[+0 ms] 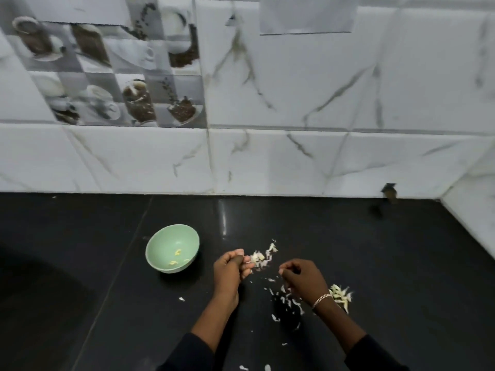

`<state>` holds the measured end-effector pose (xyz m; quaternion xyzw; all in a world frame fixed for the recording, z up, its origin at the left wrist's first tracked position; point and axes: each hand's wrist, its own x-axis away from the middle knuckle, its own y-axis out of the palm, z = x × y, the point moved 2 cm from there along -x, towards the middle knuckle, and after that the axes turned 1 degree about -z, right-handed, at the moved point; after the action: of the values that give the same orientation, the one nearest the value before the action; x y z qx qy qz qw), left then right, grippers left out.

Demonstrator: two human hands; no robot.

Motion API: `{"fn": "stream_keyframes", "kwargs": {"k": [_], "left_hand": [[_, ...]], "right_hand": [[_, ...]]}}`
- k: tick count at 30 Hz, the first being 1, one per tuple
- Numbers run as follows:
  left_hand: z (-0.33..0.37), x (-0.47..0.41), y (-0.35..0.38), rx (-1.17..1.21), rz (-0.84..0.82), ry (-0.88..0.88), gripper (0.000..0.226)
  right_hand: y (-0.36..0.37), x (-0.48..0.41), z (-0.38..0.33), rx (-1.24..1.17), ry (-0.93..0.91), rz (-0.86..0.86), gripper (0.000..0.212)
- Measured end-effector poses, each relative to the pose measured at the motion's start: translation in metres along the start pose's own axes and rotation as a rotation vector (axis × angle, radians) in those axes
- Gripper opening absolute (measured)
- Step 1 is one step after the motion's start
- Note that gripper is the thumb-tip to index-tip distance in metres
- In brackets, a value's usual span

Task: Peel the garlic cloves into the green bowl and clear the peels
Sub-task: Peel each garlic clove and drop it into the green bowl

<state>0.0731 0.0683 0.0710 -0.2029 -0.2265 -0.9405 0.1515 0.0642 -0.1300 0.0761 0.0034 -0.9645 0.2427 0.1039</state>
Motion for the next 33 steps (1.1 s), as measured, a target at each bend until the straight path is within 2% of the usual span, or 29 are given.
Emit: {"fn": "stream_keyframes", "kwargs": {"k": [4, 7, 11, 15, 23, 27, 30, 33], "left_hand": [[-0.032, 0.012, 0.039, -0.104, -0.109, -0.043, 0.01], [-0.053, 0.019, 0.061, -0.186, -0.152, -0.073, 0.01], [-0.072, 0.033, 0.077, -0.263, -0.202, -0.101, 0.011], [-0.077, 0.04, 0.081, -0.304, -0.211, -0.098, 0.012], [-0.073, 0.036, 0.069, -0.347, -0.192, -0.056, 0.011], [-0.071, 0.034, 0.06, -0.361, -0.182, -0.045, 0.011], [-0.07, 0.033, 0.056, -0.391, -0.204, -0.009, 0.009], [-0.071, 0.031, 0.057, -0.459, -0.237, 0.036, 0.007]], "right_hand": [[-0.046, 0.016, 0.036, 0.07, 0.048, 0.123, 0.008], [-0.075, 0.024, 0.063, 0.215, 0.056, 0.19, 0.009], [-0.087, 0.025, 0.091, 0.529, 0.044, 0.102, 0.016], [-0.08, 0.019, 0.101, 0.707, 0.022, -0.01, 0.019], [-0.068, 0.01, 0.108, 0.88, -0.017, -0.051, 0.013], [-0.071, 0.012, 0.106, 0.771, -0.038, 0.02, 0.002], [-0.078, 0.018, 0.1, 0.393, 0.034, 0.137, 0.016], [-0.079, 0.024, 0.085, 0.034, 0.043, 0.152, 0.013]]}}
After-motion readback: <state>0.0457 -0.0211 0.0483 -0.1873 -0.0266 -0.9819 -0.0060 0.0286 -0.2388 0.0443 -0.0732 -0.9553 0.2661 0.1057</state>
